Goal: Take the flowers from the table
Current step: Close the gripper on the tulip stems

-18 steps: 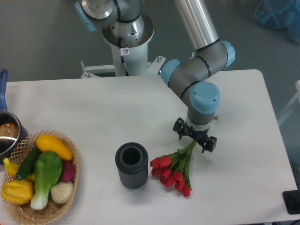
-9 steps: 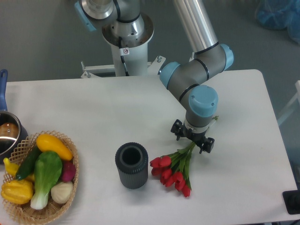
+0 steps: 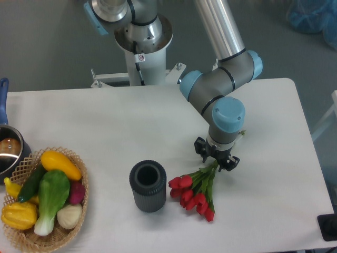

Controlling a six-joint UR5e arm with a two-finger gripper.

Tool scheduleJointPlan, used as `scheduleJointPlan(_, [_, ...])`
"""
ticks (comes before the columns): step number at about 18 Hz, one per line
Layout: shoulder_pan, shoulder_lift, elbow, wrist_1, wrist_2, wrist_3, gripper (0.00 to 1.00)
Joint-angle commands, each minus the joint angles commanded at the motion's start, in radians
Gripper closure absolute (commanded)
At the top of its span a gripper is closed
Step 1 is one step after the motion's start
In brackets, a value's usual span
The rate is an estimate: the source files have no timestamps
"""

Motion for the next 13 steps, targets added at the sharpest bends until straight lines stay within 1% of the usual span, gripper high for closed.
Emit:
scheduleJointPlan(1, [0.002, -0.002, 0.000, 0.000, 0.000, -0.005, 0.59])
scheduleJointPlan(3, [0.000, -0.003, 0.003, 0.000, 0.000, -0.026, 0.62])
scheduleJointPlan(6, [0.002, -0.003, 0.005, 0.000, 0.000, -0.028, 0.71])
scheduleJointPlan(10, [0.003, -0.005, 0.008, 0.000, 0.000, -0.031, 0.79])
scheduleJointPlan(11, [0.005, -0.005, 0.009, 0.000, 0.000, -0.031, 0.83])
scheduleJointPlan(13, [0.009, -0.005, 0.017, 0.000, 0.000, -0.035, 0.83])
